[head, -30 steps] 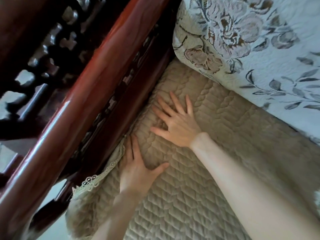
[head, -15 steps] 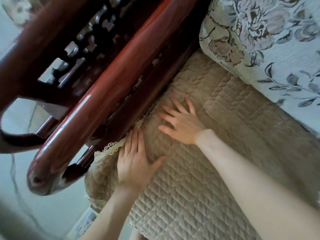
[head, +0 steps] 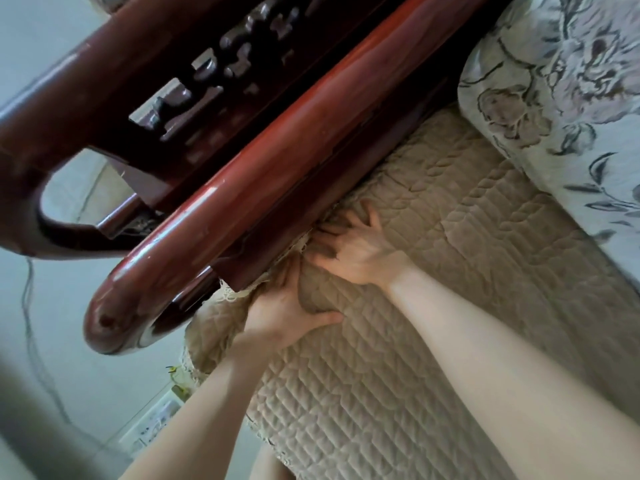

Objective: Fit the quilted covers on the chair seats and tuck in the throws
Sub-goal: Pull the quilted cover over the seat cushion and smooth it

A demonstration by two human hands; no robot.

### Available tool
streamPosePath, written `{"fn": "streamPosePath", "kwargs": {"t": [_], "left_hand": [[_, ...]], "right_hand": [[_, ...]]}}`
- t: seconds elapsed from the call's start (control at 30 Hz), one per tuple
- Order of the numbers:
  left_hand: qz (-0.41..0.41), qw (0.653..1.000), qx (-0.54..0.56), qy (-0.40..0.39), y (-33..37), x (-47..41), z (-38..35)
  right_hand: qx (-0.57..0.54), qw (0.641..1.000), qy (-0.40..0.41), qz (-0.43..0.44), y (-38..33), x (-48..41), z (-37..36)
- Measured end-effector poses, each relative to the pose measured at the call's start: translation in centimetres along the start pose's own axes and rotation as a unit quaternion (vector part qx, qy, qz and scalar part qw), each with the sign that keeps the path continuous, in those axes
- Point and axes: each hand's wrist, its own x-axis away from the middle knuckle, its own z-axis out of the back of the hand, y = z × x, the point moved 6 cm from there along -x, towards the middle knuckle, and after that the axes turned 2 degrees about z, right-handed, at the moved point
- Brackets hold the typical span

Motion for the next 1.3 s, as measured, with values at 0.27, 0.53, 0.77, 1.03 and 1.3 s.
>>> {"fn": "streamPosePath", "kwargs": {"t": [0.27,0.53,0.77,1.03,1.3], "left_hand": [[-0.018,0.996,0.024,0.08,-1.3,1.1,0.0],[0.007,0.983,-0.141,0.115,-5.3,5.8,-0.6],[0.057,0.995,-0.067,0.041,-6.1,4.2,-1.0],[0.049,0.998,0.022,0.036,-7.4,1.4,-1.5],[0.054,0.993,0.0,0.102,-7.2,4.4,-1.6]], "right_hand": [[0.037,0.999,-0.022,0.014,-0.4,-1.2,-0.6],[0.048,0.993,0.028,0.102,-2.8,3.0,-2.0],[0.078,0.991,-0.005,0.107,-3.8,1.8,-2.0],[0.109,0.99,-0.056,0.075,-4.6,-1.3,-3.3],[0.106,0.987,0.023,0.116,-5.9,1.1,-2.9]]}}
